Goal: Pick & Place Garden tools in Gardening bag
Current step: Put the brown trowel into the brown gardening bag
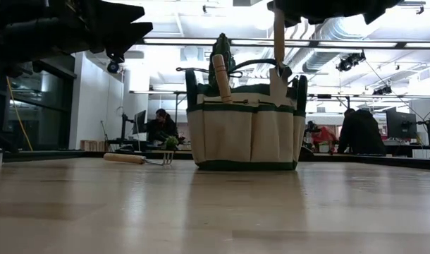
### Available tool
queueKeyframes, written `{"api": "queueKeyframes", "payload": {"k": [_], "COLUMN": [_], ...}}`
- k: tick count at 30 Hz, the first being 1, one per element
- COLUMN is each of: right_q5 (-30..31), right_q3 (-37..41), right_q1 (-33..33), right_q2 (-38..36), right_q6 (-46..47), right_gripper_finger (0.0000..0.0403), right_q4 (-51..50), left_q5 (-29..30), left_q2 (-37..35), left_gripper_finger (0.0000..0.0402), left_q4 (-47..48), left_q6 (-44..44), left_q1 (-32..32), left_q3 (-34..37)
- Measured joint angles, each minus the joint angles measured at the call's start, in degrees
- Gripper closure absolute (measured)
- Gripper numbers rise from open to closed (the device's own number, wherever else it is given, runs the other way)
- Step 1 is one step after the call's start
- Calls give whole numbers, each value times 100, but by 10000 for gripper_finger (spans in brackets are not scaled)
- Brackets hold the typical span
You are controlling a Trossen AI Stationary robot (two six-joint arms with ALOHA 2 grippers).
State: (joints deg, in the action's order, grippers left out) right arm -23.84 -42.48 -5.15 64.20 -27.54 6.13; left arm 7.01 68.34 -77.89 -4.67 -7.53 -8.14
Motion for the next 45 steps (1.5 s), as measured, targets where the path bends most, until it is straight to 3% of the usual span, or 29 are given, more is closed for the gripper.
{"api": "queueKeyframes", "payload": {"k": [8,17,25,34,45], "right_q5": [-478,-609,-650,-483,-325], "right_q3": [0,0,0,2,2], "right_q1": [-263,-290,-290,-291,-671], "right_q2": [0,-2,133,923,1021], "right_q6": [-255,-332,-190,-102,192], "right_gripper_finger": [344,344,344,344,344], "right_q4": [-31,55,-28,225,35], "left_q5": [-105,-162,-164,-177,-192], "left_q2": [1,2,2,2,2], "left_gripper_finger": [183,183,183,183,183], "left_q4": [2,3,99,157,221], "left_q6": [46,89,186,217,216], "left_q1": [0,0,0,0,0], "left_q3": [-4,-4,-7,-7,-7]}}
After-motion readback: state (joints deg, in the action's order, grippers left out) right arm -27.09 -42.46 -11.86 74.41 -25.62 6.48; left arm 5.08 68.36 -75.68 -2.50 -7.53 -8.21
